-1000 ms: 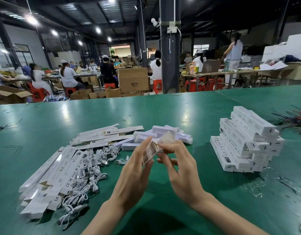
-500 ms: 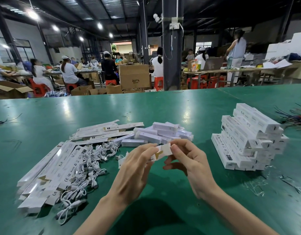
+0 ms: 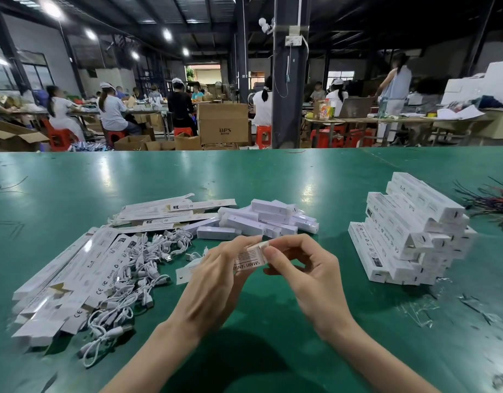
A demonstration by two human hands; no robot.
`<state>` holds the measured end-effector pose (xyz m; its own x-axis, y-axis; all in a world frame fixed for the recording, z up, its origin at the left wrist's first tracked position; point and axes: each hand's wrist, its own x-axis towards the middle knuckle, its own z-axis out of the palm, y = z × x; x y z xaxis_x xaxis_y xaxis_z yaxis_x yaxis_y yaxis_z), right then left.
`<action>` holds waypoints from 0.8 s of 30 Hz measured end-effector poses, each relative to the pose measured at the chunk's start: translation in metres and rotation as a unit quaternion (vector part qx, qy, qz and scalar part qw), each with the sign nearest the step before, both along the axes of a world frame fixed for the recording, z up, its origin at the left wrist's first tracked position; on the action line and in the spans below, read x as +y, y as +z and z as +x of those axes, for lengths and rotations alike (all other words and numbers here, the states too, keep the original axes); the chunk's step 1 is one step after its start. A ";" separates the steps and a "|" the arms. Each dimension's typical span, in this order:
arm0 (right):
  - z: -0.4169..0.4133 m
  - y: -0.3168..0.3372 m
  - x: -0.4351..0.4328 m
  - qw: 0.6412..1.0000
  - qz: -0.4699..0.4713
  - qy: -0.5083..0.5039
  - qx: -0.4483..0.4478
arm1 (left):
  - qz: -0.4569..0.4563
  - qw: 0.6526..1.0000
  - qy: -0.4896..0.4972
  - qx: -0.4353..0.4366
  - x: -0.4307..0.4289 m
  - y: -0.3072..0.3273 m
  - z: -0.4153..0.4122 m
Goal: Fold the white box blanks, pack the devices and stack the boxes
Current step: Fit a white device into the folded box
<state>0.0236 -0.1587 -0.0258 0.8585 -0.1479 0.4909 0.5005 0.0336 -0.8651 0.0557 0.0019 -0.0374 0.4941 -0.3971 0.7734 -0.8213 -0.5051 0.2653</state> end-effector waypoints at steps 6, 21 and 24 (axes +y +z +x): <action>-0.001 -0.002 0.002 1.000 -0.004 -0.025 -0.018 | 0.007 1.000 0.021 0.001 -0.001 -0.001 0.000; -0.003 -0.007 0.007 0.978 -0.129 -0.104 -0.128 | 0.027 0.998 0.038 -0.039 -0.002 -0.001 -0.002; -0.004 -0.011 0.011 0.961 -0.175 -0.132 -0.171 | 0.009 0.998 0.041 -0.036 -0.003 -0.001 -0.003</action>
<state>0.0194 -0.1481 -0.0365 0.5932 -0.1120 0.7973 0.7092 -0.3960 -0.5833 0.0531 -0.0008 -0.0382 0.4694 -0.3728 0.8005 -0.7938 -0.5752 0.1976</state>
